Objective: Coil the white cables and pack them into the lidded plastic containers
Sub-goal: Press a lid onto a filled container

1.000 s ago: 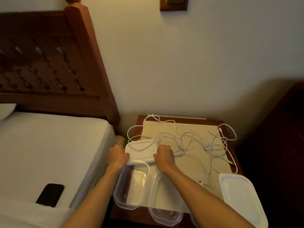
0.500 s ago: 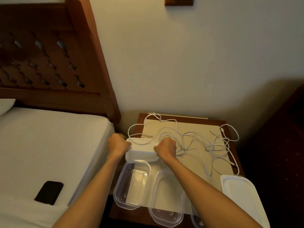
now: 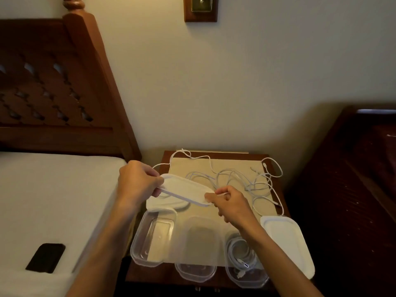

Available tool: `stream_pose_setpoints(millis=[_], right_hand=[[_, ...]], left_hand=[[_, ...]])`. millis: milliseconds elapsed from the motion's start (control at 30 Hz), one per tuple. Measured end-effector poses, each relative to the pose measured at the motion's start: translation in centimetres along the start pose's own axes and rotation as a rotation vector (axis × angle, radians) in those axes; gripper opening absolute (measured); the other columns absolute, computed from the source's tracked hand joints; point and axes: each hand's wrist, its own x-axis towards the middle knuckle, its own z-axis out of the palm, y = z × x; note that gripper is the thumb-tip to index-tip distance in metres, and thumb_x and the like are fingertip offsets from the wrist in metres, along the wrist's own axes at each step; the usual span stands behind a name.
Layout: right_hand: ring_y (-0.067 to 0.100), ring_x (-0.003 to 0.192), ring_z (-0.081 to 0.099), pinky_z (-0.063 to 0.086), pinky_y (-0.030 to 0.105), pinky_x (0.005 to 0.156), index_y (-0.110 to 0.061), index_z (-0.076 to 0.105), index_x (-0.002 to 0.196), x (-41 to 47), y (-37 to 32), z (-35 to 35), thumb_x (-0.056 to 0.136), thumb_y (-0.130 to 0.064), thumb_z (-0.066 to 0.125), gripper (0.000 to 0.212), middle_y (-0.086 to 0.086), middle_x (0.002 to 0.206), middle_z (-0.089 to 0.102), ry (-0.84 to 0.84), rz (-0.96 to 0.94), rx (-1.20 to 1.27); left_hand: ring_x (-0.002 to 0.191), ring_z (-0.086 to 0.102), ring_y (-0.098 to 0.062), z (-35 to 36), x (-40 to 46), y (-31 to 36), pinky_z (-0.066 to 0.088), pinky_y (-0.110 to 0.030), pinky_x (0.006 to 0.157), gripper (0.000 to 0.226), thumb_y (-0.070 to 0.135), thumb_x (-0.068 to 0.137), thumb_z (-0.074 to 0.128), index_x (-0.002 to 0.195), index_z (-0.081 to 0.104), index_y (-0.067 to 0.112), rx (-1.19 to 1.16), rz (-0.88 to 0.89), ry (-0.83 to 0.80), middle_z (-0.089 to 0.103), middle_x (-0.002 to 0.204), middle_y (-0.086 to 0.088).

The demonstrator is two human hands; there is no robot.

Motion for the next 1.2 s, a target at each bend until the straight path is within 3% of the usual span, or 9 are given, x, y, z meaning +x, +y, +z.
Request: stream_pose_setpoints(millis=[100,200,333,433,600,733,867,1100,1200], right_hand=[[0.009,0.083,0.064,0.049,0.025,0.063,-0.033,0.064,0.107,-1.9,2.2,-4.6,0.084,-0.051,0.067,0.029,-0.009,0.097,0.068,-0.085,-0.050,-0.034],[0.011,0.081,0.069,0.054,0.027,0.067,-0.024,0.072,0.104,-3.9,4.4,-7.9,0.093,-0.035,0.062,0.018,-0.004,0.092,0.074,-0.184,-0.054,-0.023],[0.013,0.089,0.068,0.054,0.039,0.083,-0.024,0.070,0.099,-6.3,8.5,-8.8,0.096,-0.026,0.059,0.011,-0.003,0.093,0.074,-0.028,-0.069,-0.103],[0.015,0.092,0.063,0.049,0.033,0.081,-0.029,0.062,0.104,-7.9,10.5,-7.3,0.101,-0.020,0.049,0.016,-0.007,0.097,0.069,0.189,-0.068,-0.151],[0.014,0.107,0.051,0.038,0.025,0.088,-0.024,0.039,0.140,-8.6,11.3,-4.0,0.105,-0.019,0.033,0.036,-0.003,0.120,0.056,0.319,-0.016,-0.194],[0.020,0.115,0.042,0.034,0.040,0.088,-0.027,0.039,0.138,-7.5,13.1,-3.0,0.100,-0.019,0.042,0.039,-0.003,0.128,0.046,0.373,0.015,-0.795],[0.023,0.097,0.049,0.035,0.041,0.072,-0.024,0.063,0.115,-6.5,14.1,-3.2,0.068,-0.009,0.074,0.050,0.000,0.108,0.059,0.440,-0.117,-0.914],[0.030,0.127,0.054,0.022,0.068,0.091,-0.018,0.073,0.113,-5.2,15.1,-3.7,0.061,-0.017,0.059,0.054,-0.003,0.130,0.064,0.202,-0.258,-1.121],[0.032,0.129,0.052,0.015,0.071,0.097,-0.013,0.073,0.114,-4.7,15.4,-3.8,0.063,-0.014,0.052,0.055,0.001,0.132,0.063,0.228,-0.302,-1.167]], left_hand=[[0.043,0.061,-0.007,2.3,-3.2,1.7,0.050,-0.019,0.044,0.008,0.012,0.079,0.075,0.078,0.078,0.018,-0.017,0.259,-0.137,0.066,0.054,0.008],[0.056,0.064,-0.002,6.1,-5.2,2.5,0.049,-0.016,0.045,0.009,0.016,0.083,0.074,0.089,0.078,0.020,-0.107,0.420,-0.297,0.071,0.077,0.012],[0.078,0.065,0.002,11.7,-6.8,1.7,0.051,-0.013,0.068,0.015,0.013,0.083,0.073,0.094,0.077,0.022,-0.147,0.502,-0.295,0.074,0.091,0.013],[0.085,0.063,-0.003,15.3,-8.8,0.0,0.053,-0.026,0.076,0.023,0.019,0.089,0.066,0.111,0.070,0.022,-0.173,0.507,-0.229,0.069,0.111,0.009],[0.130,0.037,-0.016,18.5,-12.0,-3.0,0.042,-0.035,0.102,0.045,0.011,0.085,0.051,0.129,0.056,0.019,-0.098,0.495,-0.306,0.028,0.152,0.000],[0.142,0.021,-0.024,19.4,-11.8,-3.4,0.033,-0.039,0.112,0.056,-0.005,0.081,0.049,0.135,0.049,0.012,0.024,0.502,-0.359,0.020,0.157,-0.004],[0.142,0.022,-0.024,19.9,-11.5,-3.0,0.031,-0.034,0.112,0.054,-0.004,0.082,0.049,0.133,0.047,0.013,0.145,0.547,-0.373,0.018,0.157,-0.006],[0.139,0.033,-0.036,21.3,-11.3,-2.9,0.025,-0.041,0.115,0.056,-0.008,0.076,0.051,0.131,0.051,0.004,0.359,0.616,-0.256,0.036,0.150,-0.017],[0.147,0.016,-0.033,21.8,-11.8,-2.6,0.000,-0.044,0.119,0.063,-0.005,0.083,0.036,0.146,0.029,-0.002,0.491,0.642,-0.290,0.021,0.157,-0.019]])
